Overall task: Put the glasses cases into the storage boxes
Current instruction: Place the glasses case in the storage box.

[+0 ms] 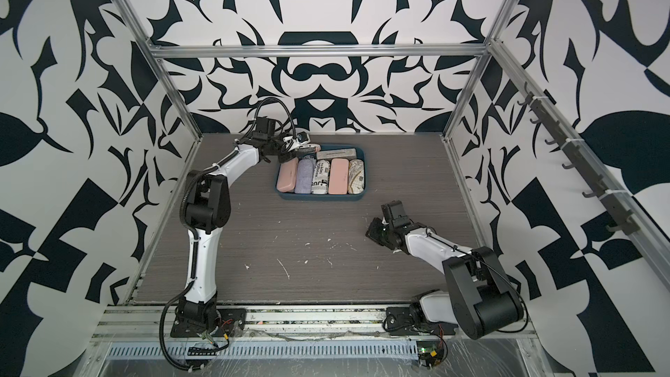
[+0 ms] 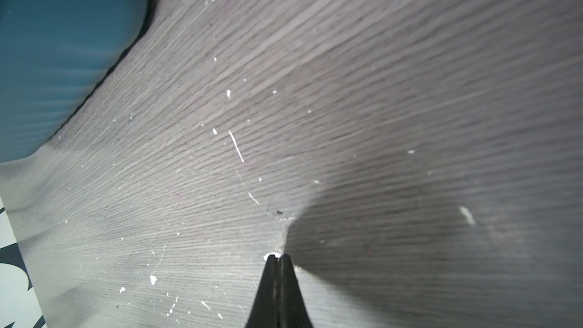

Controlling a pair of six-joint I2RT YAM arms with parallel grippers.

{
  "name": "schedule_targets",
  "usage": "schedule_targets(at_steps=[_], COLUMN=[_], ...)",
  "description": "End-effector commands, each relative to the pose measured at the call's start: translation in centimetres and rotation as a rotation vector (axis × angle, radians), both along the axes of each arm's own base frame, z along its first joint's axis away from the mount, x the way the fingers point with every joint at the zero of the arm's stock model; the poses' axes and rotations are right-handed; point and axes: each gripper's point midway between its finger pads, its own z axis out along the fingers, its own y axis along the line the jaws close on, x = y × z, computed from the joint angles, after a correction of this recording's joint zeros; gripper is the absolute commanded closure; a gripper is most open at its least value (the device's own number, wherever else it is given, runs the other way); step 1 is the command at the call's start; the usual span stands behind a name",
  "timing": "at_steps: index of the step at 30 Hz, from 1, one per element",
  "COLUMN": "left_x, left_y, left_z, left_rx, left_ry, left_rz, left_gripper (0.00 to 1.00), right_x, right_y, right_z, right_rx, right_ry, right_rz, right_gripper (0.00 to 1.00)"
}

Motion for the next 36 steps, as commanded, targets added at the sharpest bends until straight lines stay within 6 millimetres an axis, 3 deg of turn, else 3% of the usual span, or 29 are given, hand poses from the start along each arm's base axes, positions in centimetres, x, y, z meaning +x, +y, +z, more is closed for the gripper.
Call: schedule_targets(at_steps=[1,7,13,23,36], left_x=[-0.7,-0.5,-1.3,-0.8,0.1], left_y=[-0.6,-0.1,-0.2,-0.6,-1.1], left_z=[3.6,3.1,2.2,-0.2,-2.1], left_rx=[-0.067,-0.025,0.015,0.086,0.098], left_ry=[-0.015,0.012,0.027,0.008,0.009], left_rz=[-0.017,-0.01,-0.04,-0.041,-0.04], left_gripper=[0.49,0.55,0.46,0.46,0.7], right_x=[1.5,1.6,1.6,1.8,1.6], right_y=[0.9,1.1,1.4,1.5,1.4], right_z=[1.5,1.4,1.2,1.4,1.4], right_rx=[0.026,0.036,0.045,0.049,0.047], right_ry=[-0.053,-0.049,-0.045,-0.045,-0.041], right_rz=[0.013,0.019,0.022,0.022,0.014], right_gripper=[1.0,1.0,1.0,1.0,1.0])
